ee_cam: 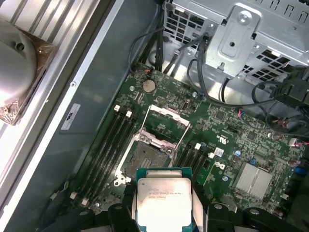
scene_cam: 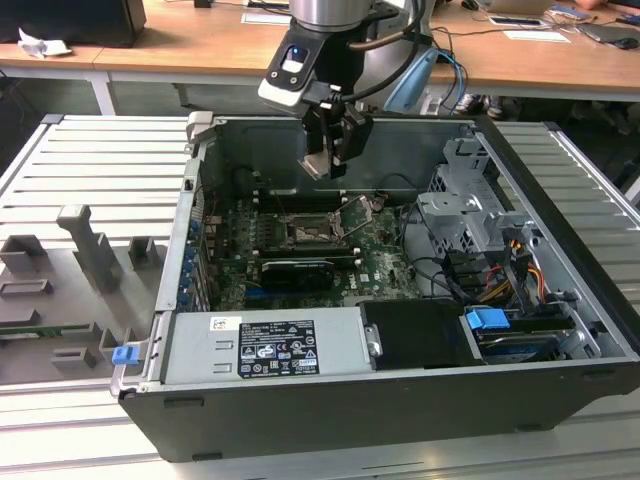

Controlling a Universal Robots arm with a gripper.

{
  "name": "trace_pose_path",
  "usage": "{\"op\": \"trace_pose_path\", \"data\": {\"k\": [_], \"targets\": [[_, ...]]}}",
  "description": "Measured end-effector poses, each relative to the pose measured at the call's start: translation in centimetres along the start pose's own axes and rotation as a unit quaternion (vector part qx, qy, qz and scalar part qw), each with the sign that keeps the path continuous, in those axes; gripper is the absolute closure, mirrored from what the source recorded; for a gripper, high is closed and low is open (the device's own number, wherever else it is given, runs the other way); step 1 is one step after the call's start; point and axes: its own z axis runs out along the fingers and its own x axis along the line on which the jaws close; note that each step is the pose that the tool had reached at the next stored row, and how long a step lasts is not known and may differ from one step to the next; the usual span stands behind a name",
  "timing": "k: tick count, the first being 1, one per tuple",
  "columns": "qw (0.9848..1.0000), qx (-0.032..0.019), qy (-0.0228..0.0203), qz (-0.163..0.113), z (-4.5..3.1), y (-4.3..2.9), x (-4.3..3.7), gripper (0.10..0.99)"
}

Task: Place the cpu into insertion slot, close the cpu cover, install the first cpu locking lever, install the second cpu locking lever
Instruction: 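Place the cpu into insertion slot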

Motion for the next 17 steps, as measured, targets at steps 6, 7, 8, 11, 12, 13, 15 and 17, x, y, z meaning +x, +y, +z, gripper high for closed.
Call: {"op": "trace_pose_path", "data": {"k": [6, 7, 8, 11, 12, 13, 15, 17], "targets": [[1.0, -0.0001, -0.0004, 0.004, 0.1, -0.01, 0.0, 0.545], [1.0, -0.0001, -0.0005, 0.005, 0.11, -0.01, 0.0, 0.545], [1.0, -0.0001, -0.0005, 0.006, 0.13, -0.01, 0.0, 0.545], [1.0, -0.0002, -0.0007, 0.008, 0.17, -0.01, 0.0, 0.545], [1.0, -0.0002, -0.0007, 0.009, 0.18, -0.02, 0.0, 0.545], [1.0, -0.0002, -0.0008, 0.009, 0.2, -0.02, 0.0, 0.545], [0.9999, -0.0002, -0.0009, 0.011, 0.23, -0.02, 0.0, 0.545], [0.9999, -0.0002, -0.001, 0.012, 0.26, -0.02, 0.0, 0.545]]}}
